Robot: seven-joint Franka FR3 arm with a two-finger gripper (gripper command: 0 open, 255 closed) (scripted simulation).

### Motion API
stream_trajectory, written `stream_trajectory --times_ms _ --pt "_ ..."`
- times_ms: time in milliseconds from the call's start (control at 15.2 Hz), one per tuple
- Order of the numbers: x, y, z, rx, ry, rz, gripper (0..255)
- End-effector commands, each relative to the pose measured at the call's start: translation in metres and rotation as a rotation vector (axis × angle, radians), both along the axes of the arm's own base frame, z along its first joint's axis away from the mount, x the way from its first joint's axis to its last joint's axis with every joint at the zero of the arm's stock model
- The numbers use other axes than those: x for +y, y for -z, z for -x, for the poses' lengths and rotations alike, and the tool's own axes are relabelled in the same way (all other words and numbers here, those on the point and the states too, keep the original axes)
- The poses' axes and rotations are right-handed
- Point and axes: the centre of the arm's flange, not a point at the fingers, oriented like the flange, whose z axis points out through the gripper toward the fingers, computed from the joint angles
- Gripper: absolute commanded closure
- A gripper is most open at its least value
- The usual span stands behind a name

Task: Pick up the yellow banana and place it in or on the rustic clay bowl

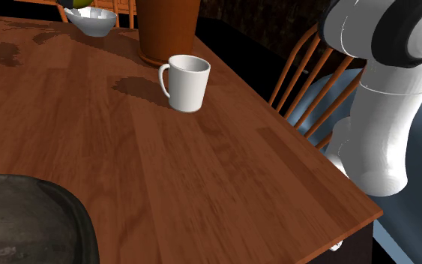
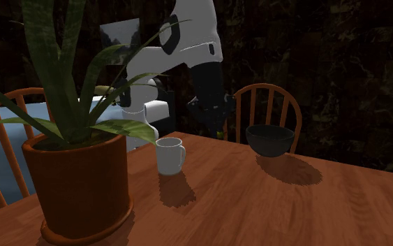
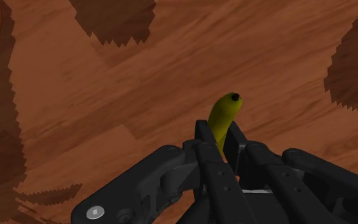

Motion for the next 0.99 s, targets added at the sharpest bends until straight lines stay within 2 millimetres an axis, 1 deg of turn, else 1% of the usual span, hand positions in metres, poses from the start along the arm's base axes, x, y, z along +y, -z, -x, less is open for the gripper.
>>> stream_trajectory --times_ms 0,924 --pt "0.016 0.002 0.019 0.0 0.0 0.0 255" --pt "0.133 0.004 0.162 0.0 0.0 0.0 255"
